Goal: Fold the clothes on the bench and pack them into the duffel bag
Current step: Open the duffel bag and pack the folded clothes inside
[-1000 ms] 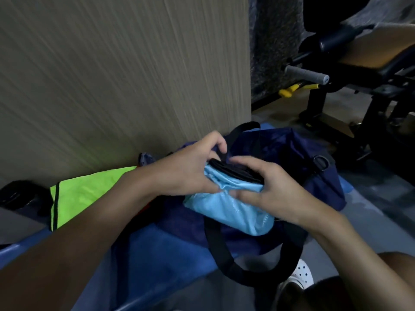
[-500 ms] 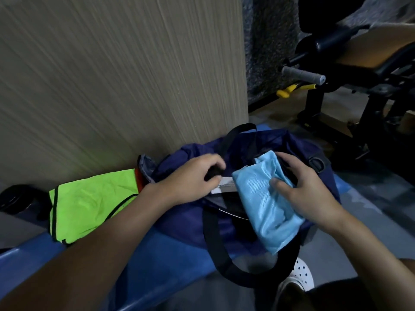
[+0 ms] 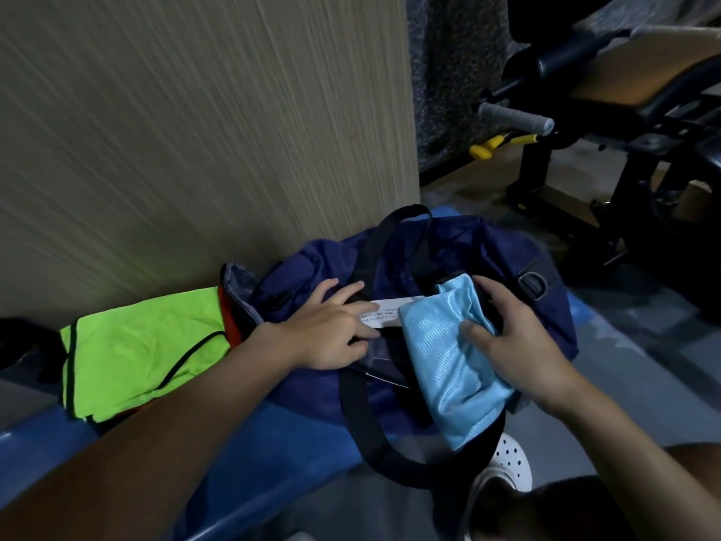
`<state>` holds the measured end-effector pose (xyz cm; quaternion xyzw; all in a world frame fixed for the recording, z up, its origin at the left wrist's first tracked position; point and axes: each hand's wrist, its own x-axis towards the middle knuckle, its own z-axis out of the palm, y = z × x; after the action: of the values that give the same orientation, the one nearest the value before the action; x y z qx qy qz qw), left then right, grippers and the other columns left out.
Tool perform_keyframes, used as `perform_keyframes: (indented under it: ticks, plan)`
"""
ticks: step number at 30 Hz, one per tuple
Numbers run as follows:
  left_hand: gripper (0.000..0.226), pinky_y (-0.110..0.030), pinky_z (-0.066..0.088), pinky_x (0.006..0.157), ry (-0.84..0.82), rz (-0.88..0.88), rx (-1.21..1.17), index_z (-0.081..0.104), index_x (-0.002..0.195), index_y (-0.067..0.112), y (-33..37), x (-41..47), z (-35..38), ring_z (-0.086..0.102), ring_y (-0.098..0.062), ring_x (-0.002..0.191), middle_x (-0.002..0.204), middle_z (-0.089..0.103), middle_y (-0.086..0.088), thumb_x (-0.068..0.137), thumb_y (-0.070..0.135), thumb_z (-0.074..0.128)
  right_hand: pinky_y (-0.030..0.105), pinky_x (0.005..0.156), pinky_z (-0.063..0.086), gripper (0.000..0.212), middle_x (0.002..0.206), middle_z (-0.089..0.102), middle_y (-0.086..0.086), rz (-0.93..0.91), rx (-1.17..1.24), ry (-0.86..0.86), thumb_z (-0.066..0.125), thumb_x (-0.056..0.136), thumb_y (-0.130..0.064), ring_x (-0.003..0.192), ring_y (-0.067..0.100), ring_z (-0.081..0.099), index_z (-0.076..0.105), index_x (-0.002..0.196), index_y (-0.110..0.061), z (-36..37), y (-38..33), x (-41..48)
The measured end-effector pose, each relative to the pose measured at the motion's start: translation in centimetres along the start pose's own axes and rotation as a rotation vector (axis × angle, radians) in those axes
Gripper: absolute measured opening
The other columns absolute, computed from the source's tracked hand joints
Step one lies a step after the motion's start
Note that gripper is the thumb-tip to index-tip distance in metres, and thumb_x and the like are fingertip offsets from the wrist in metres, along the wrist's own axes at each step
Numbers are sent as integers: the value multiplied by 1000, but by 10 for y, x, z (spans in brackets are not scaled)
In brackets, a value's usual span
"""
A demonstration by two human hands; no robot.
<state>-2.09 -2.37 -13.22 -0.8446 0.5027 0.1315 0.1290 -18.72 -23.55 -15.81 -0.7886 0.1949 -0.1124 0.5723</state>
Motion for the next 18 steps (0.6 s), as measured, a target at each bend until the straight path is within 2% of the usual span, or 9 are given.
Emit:
perform_keyframes:
  ticks: [4, 7, 10, 12, 14, 16, 18]
  plan:
    - [43, -49, -17, 119, -3, 1, 9, 50, 143, 37, 1, -5, 5, -8, -13, 153, 163, 23, 15, 102, 37, 41, 11, 80, 47, 64, 121, 63, -13, 6, 10, 5, 65, 91, -15, 100, -5, 61, 38, 146, -29, 1, 0, -2]
    - [47, -46, -17, 119, 57, -17, -40, 45, 148, 29, 1, -7, 2, -5, -7, 152, 162, 24, 17, 102, 36, 43, 9, 80, 44, 66, 123, 61, -14, 4, 33, 6, 66, 91, -15, 100, -10, 58, 36, 147, -30, 2, -2, -4]
    - [59, -42, -15, 119, 151, -55, -61, 31, 155, 22, -4, -10, -3, -6, -3, 151, 165, 16, 13, 101, 39, 44, 22, 94, 47, 68, 126, 60, -11, -10, 74, 22, 67, 90, -14, 108, -1, 59, 35, 147, -34, 2, -5, -5]
    - [65, -42, -15, 119, 227, -86, -29, 26, 157, 20, -6, -11, -5, -8, -4, 152, 166, 13, 10, 98, 44, 40, 28, 98, 49, 68, 123, 62, -12, -30, 107, 24, 67, 90, -12, 109, -1, 59, 37, 144, -38, 3, -9, -8]
    - [65, -47, -13, 119, 270, -104, 36, 35, 154, 21, -8, -14, -4, -4, -11, 153, 164, 20, 6, 94, 48, 32, 28, 95, 52, 68, 117, 64, -15, -40, 144, 13, 66, 91, -9, 103, -1, 62, 38, 142, -43, 4, -11, -10]
    - [64, -54, -8, 119, 277, -95, 114, 51, 144, 21, -9, -19, 1, 7, -18, 154, 158, 35, 4, 93, 49, 24, 29, 93, 53, 68, 114, 66, -15, -37, 166, 11, 65, 91, -8, 102, 1, 64, 38, 141, -46, 6, -12, -11]
    - [68, -56, -6, 119, 260, -95, 179, 56, 140, 18, -11, -26, 7, 13, -18, 153, 153, 42, 4, 93, 52, 19, 29, 92, 54, 68, 115, 67, -14, -36, 182, 15, 64, 92, -8, 102, 2, 65, 38, 140, -49, 8, -12, -10]
